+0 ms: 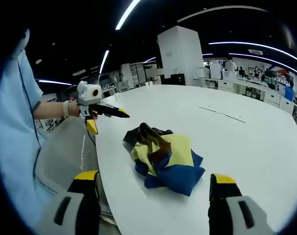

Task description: Fold the garment on the visible template until the final outline fits inside the template.

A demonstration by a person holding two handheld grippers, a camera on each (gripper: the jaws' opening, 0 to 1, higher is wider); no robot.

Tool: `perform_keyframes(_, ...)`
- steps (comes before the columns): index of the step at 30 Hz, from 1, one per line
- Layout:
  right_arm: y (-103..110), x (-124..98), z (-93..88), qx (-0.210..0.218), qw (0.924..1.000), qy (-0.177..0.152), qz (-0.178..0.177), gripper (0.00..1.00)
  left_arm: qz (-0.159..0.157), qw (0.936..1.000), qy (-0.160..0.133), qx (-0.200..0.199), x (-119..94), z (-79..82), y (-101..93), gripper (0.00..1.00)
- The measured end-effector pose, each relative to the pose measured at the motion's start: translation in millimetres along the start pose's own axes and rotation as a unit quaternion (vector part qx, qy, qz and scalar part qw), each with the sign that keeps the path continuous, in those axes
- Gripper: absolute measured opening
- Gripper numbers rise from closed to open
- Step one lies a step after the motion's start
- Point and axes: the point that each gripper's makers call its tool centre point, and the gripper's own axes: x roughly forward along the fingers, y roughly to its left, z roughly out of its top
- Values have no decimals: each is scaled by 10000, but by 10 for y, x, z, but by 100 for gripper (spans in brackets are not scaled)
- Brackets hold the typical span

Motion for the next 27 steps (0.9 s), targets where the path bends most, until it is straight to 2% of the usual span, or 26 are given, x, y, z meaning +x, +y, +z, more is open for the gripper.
perform_keyframes(6, 10, 14, 2, -11, 10000, 6, 20, 92, 4, 10000, 18, 4, -4, -22, 31, 91)
perform_keyframes(20, 14, 6, 71, -61, 10000, -75, -2, 92, 24, 10000, -54, 27, 3, 45, -17, 90)
perform_keyframes(27, 34, 10, 51, -105, 9999, -16, 23, 91, 59, 9999, -82, 31, 1, 48, -18, 89)
